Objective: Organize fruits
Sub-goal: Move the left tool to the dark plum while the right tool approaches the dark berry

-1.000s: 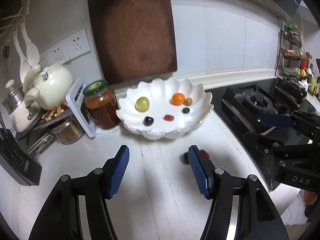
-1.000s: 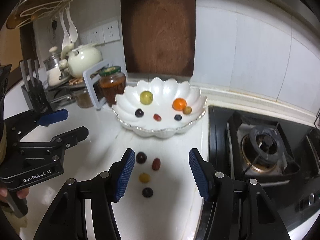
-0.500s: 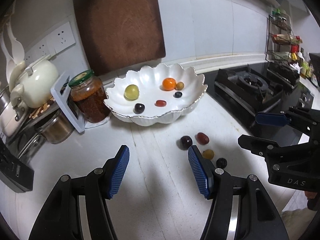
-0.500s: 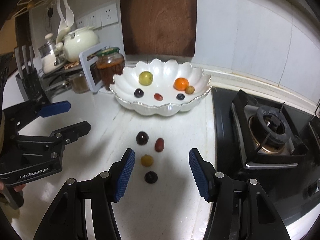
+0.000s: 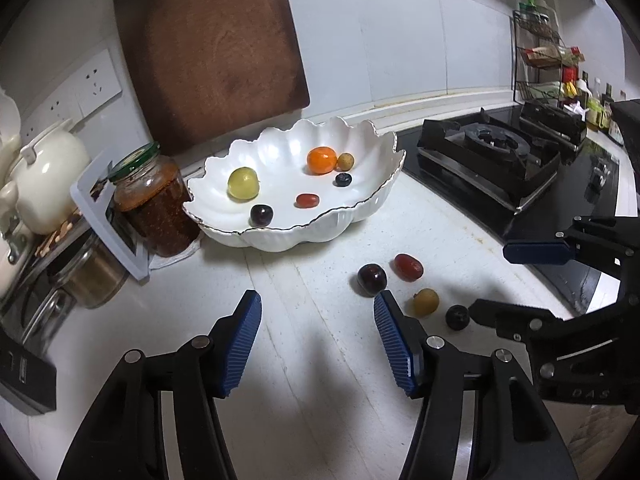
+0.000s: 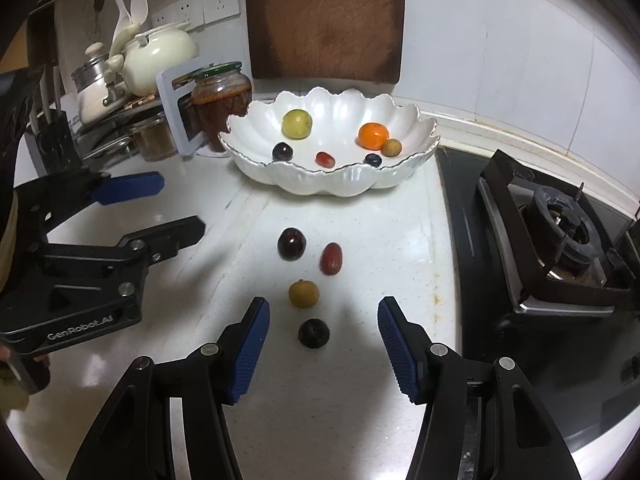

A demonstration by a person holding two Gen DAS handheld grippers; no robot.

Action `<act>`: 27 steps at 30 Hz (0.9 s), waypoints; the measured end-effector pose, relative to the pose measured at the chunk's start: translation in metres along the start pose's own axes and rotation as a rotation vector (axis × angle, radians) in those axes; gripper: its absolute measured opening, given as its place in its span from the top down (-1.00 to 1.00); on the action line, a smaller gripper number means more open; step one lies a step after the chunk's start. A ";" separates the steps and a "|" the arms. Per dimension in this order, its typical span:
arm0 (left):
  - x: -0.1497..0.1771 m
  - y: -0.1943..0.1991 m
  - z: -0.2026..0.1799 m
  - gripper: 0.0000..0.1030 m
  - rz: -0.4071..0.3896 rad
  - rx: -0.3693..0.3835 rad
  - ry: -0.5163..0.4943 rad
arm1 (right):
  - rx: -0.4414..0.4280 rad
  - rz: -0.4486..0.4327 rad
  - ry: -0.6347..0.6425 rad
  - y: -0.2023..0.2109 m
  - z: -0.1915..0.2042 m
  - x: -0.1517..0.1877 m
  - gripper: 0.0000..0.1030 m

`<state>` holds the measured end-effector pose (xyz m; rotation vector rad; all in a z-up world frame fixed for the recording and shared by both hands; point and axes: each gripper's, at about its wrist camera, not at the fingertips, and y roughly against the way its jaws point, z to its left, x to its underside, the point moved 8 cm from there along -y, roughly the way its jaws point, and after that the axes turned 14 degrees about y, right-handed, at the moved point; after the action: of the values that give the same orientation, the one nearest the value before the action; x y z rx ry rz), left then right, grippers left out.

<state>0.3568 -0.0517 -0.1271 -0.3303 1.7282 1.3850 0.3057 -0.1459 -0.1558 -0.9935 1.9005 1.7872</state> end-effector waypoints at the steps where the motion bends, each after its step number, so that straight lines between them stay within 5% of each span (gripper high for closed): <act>1: 0.000 -0.002 -0.001 -0.10 0.002 0.006 -0.004 | -0.005 0.004 -0.002 -0.002 0.001 0.001 -0.12; 27: 0.007 -0.068 -0.029 0.24 0.062 0.105 -0.041 | -0.042 0.027 -0.010 -0.037 0.009 0.022 0.21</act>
<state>0.3846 -0.0990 -0.1768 -0.1903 1.7829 1.3297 0.3140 -0.1416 -0.1989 -0.9759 1.8861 1.8507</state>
